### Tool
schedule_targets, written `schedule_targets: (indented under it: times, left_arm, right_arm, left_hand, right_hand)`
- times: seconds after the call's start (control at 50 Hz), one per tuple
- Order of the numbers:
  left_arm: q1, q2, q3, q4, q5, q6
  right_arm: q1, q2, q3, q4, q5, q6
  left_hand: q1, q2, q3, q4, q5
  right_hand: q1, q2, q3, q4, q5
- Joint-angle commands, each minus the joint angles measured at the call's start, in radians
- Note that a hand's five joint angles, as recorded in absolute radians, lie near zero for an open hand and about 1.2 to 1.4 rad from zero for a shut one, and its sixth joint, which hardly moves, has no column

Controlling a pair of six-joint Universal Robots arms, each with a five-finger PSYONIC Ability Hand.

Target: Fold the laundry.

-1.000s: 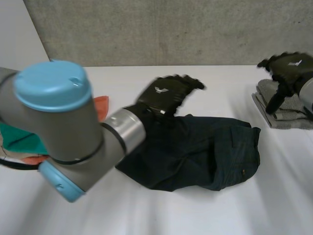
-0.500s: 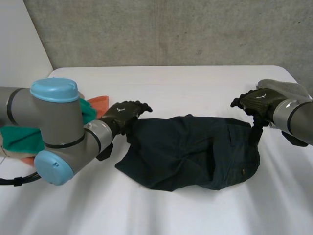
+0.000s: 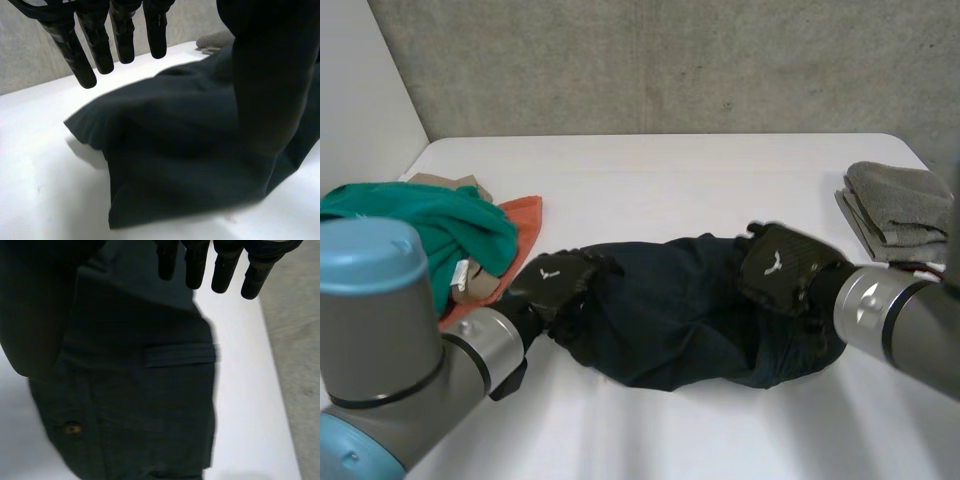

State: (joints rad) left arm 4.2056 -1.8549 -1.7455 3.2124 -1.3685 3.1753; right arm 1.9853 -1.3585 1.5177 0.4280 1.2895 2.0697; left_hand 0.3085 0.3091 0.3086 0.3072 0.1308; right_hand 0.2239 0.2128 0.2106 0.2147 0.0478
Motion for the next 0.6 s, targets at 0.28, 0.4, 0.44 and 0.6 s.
schedule_targets:
  times: [0.28,0.4,0.44,0.6]
  left_arm:
    - [-0.05,-0.512,0.703,0.221,-0.17,0.227]
    - [-0.045,-0.481,0.978,0.392,-0.213,0.23]
    - [-0.035,-0.432,1.018,0.498,-0.218,0.196]
    - [-0.015,-0.403,0.997,0.583,-0.207,0.129]
  right_arm:
    - [0.0,0.208,-0.29,-0.455,0.23,0.073]
    - [0.001,0.225,-0.595,-0.644,0.395,0.268]
    - [0.0,0.223,-0.625,-0.679,0.387,0.296]
    - [0.02,0.22,-0.553,-0.684,0.35,0.314]
  left_hand:
    - [1.088,1.087,1.088,1.089,1.091]
    - [1.088,1.087,1.088,1.089,1.091]
    - [1.088,1.087,1.088,1.089,1.091]
    - [1.088,1.087,1.088,1.089,1.091]
  right_hand:
    - [1.172,1.183,1.186,1.182,1.174]
    - [1.172,1.183,1.186,1.182,1.174]
    - [1.172,1.183,1.186,1.182,1.174]
    - [1.172,1.183,1.186,1.182,1.174]
